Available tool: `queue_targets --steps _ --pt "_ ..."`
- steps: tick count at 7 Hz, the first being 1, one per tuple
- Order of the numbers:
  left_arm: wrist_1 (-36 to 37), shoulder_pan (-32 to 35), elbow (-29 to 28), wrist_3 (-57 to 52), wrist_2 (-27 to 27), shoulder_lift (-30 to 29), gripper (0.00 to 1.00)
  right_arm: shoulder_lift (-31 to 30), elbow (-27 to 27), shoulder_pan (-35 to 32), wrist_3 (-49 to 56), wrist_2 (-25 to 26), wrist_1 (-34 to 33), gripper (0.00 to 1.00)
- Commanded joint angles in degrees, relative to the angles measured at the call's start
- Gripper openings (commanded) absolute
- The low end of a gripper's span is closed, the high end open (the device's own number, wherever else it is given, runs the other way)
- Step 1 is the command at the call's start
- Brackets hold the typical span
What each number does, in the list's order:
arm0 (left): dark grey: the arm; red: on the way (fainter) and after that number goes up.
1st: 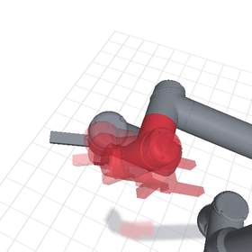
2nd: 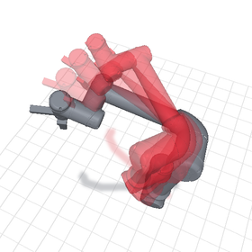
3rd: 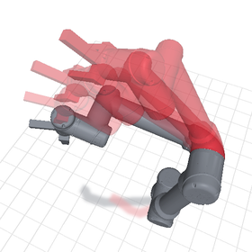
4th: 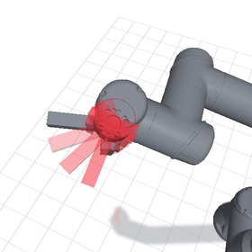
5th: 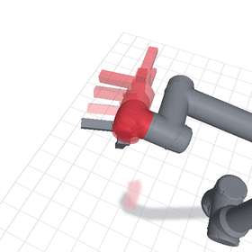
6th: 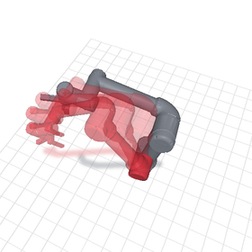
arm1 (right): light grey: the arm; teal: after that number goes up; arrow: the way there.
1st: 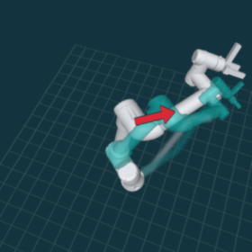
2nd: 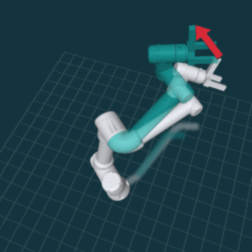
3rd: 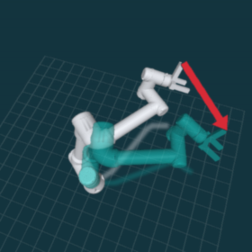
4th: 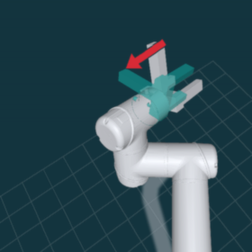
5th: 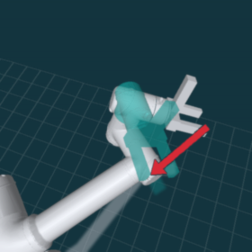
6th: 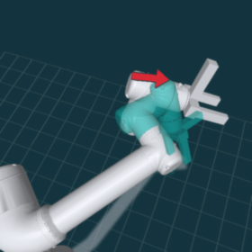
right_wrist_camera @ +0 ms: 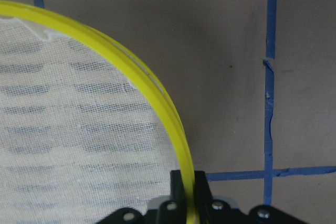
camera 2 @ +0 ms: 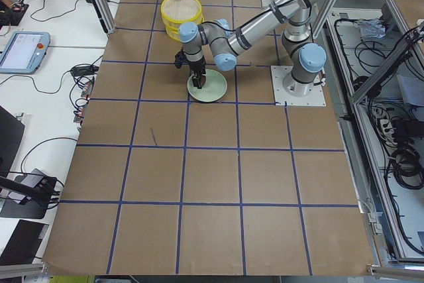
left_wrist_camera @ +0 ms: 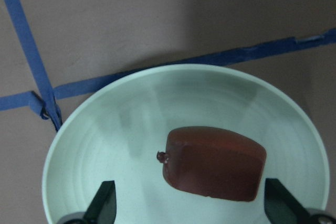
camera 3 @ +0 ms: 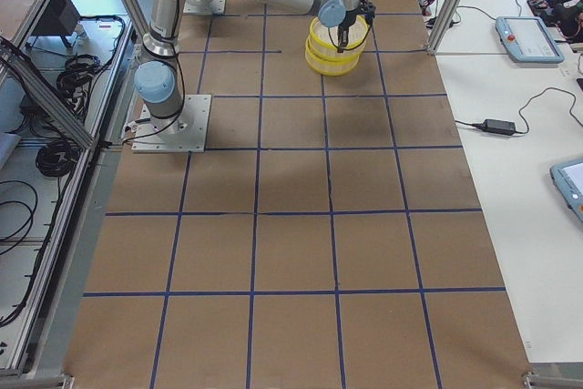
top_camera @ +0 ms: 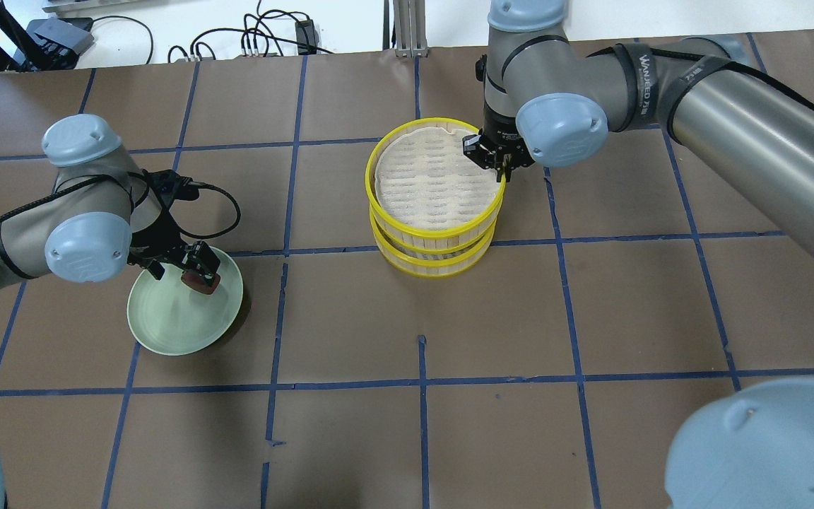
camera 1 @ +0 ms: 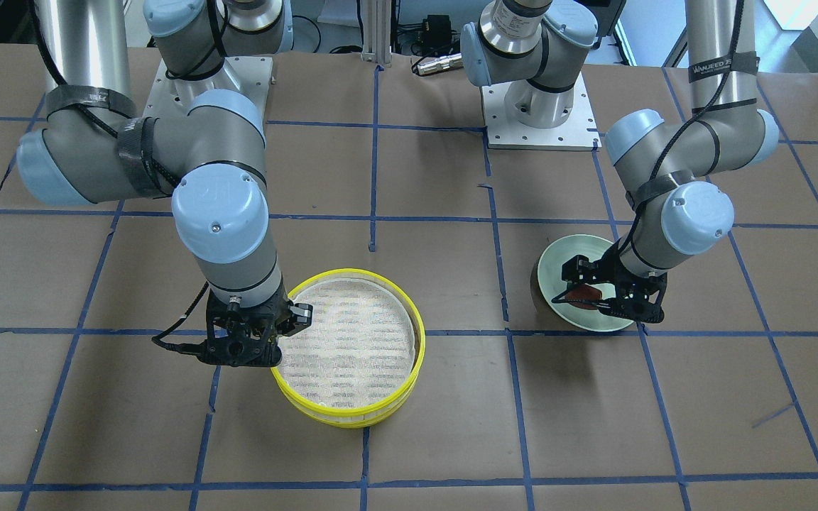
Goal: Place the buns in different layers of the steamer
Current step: 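Grasp brown bun on green plate with left gripper and lift it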
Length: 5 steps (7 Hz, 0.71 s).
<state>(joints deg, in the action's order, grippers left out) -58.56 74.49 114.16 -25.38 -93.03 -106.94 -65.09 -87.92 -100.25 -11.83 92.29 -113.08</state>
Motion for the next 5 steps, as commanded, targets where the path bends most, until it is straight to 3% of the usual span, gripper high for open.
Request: queue_targets --steps 1,2,3,5 --pt "-0.1 0.0 0.0 0.4 1.2 -1.1 0.75 0.1 -1.2 -0.2 -1.8 -0.1 -1.4 0.06" --pt "-0.1 0.0 0.0 0.3 0.9 -1.1 0.24 0.2 -1.3 -0.2 -1.8 -0.2 -1.9 0.06" --pt "-0.1 0.0 -0.3 0.3 0.9 -1.2 0.04 0.1 -1.5 -0.3 -2.0 -0.2 -1.9 0.06" --pt "0.1 0.6 -2.8 -0.2 0.6 1.4 0.02 -0.1 -2.0 -0.3 -2.3 -0.3 -1.8 0.08"
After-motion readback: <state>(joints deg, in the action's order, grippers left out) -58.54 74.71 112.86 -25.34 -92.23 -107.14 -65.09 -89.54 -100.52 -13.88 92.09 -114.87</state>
